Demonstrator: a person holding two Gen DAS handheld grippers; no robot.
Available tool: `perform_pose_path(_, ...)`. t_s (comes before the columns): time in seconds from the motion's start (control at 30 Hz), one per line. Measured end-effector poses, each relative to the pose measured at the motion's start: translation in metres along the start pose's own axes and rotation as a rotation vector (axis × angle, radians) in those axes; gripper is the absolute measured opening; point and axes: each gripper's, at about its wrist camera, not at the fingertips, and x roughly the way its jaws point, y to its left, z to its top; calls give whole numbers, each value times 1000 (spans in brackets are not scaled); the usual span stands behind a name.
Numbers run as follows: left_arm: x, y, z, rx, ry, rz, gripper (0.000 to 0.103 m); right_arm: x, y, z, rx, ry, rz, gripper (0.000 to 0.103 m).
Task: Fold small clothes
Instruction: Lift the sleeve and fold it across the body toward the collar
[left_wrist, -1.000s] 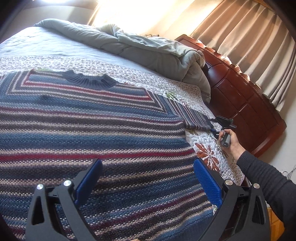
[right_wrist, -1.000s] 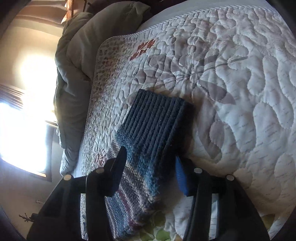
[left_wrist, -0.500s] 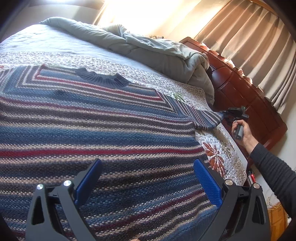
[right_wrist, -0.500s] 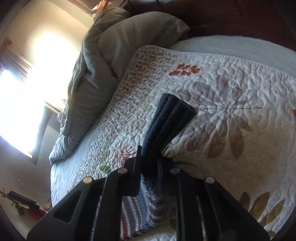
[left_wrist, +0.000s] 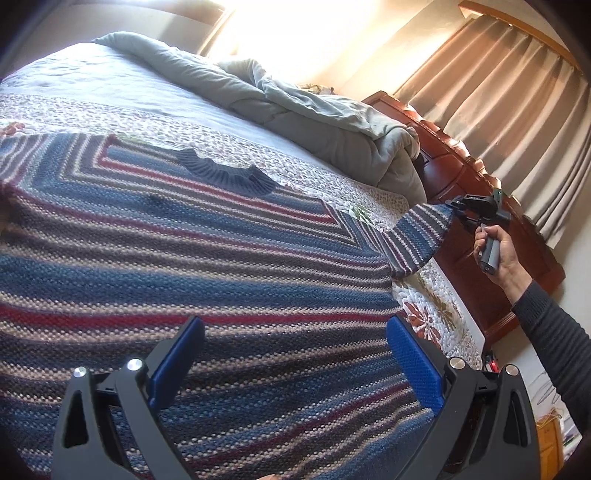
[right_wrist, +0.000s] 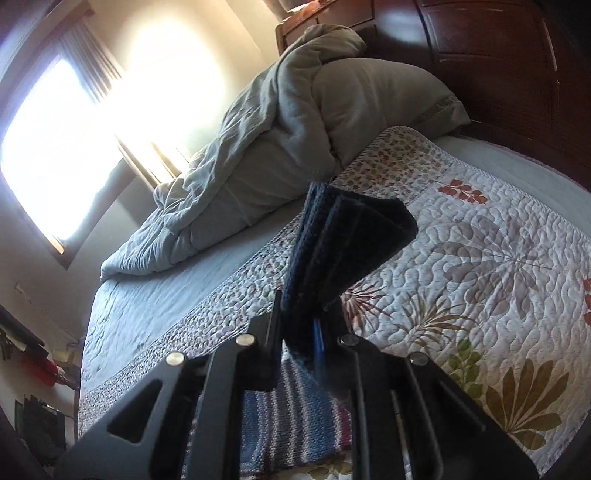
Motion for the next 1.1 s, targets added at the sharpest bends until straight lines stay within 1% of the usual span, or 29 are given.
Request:
perform_pose_path(0.23, -4, 16, 2, -25, 6, 13, 99, -10, 71, -13, -114, 2, 28, 12)
perform_pose_path(0.47, -16, 26, 5, -50, -7, -7, 99, -14, 143, -37, -214, 15, 49, 12)
perform_pose_path(0.6, -26, 28, 7, -66, -24, -31, 99, -15, 180, -52, -260, 16, 51, 12)
perform_pose_path(0.67, -28, 30, 7, -74, -24, -44, 99, -14, 202, -63, -285, 20, 54, 12)
perform_pose_path(0.77, -33, 34, 7, -70, -27, -41, 99, -9, 235, -80, -341, 29, 48, 12)
perform_pose_path(0.9, -36, 36, 9, -64, -18, -52, 99, 1, 271, -105, -403, 48, 48, 8)
perform_pose_path(1.0, -42, 38, 10, -50, -27, -36, 99, 12, 294, -126, -441, 76, 48, 8)
perform_pose_path(1.1, -48, 43, 11, -60, -31, -44, 99, 24, 317, -150, -482, 114, 59, 7)
